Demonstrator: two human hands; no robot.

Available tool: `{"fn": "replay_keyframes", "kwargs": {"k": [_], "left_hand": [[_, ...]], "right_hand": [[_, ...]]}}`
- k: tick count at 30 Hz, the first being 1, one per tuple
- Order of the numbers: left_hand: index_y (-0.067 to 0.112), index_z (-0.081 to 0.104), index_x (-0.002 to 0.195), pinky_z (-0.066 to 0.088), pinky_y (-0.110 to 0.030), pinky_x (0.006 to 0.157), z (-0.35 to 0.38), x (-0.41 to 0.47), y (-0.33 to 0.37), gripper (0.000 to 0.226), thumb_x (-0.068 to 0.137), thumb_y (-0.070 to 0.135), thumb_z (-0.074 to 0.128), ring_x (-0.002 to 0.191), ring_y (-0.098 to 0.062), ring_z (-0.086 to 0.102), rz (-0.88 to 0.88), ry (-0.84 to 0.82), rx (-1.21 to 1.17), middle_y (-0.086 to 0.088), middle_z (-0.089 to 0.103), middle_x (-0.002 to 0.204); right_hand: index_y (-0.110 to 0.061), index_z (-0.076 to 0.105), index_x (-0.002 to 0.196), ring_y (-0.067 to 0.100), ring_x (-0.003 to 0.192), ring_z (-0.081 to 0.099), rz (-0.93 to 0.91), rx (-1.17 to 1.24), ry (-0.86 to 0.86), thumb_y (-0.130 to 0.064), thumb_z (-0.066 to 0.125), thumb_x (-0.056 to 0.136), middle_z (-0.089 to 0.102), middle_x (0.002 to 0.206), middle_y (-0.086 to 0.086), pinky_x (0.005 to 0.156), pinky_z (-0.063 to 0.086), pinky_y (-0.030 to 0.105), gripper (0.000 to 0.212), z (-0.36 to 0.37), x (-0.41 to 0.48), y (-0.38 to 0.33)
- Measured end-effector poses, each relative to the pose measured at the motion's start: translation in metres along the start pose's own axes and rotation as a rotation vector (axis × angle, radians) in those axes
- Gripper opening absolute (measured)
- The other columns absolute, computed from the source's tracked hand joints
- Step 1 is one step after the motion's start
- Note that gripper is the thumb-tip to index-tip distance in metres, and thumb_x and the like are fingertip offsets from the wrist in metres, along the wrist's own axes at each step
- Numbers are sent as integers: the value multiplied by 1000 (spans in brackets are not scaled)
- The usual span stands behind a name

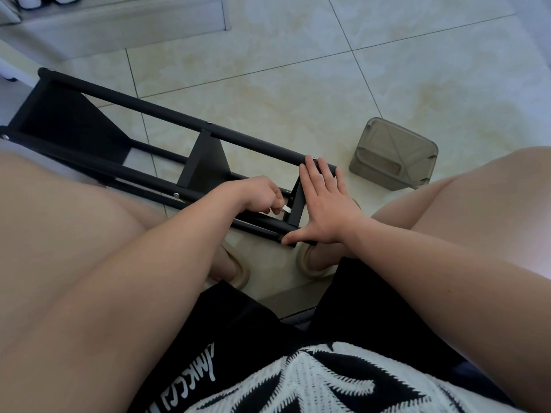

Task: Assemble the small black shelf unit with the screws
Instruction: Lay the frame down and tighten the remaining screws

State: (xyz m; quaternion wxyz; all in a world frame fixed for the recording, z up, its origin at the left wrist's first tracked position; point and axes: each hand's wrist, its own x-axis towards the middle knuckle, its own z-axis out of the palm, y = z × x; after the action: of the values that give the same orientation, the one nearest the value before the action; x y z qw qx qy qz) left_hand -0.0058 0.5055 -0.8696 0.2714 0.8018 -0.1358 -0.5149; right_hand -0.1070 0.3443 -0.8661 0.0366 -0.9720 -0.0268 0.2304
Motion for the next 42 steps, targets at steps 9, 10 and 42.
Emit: {"fn": "replay_keyframes", "kwargs": {"k": [9,10,42], "left_hand": [[20,69,78,44,-30,77,0,-1,-2,21,96,15,60,82,-14,56,27,-32,99,2,69,85],[20,69,78,45,-30,80,0,0,-3,20,96,15,61,82,-15,56,27,-35,100,1,69,86],[23,71,79,49,-27,69,6,8,5,13,88,16,65,86,-11,67,14,53,-121,5,75,85]], "right_hand": [[-7,-19,158,29,152,-28,2,-11,-5,-107,29,46,-29,165,9,124,-11,53,157,0,0,1],[-7,-19,158,29,152,-28,3,-10,-4,-106,31,46,-29,165,9,124,-12,53,157,0,0,1],[-7,-16,159,30,152,-26,5,-1,7,-105,39,50,-27,166,9,124,-12,53,157,0,1,0]]}}
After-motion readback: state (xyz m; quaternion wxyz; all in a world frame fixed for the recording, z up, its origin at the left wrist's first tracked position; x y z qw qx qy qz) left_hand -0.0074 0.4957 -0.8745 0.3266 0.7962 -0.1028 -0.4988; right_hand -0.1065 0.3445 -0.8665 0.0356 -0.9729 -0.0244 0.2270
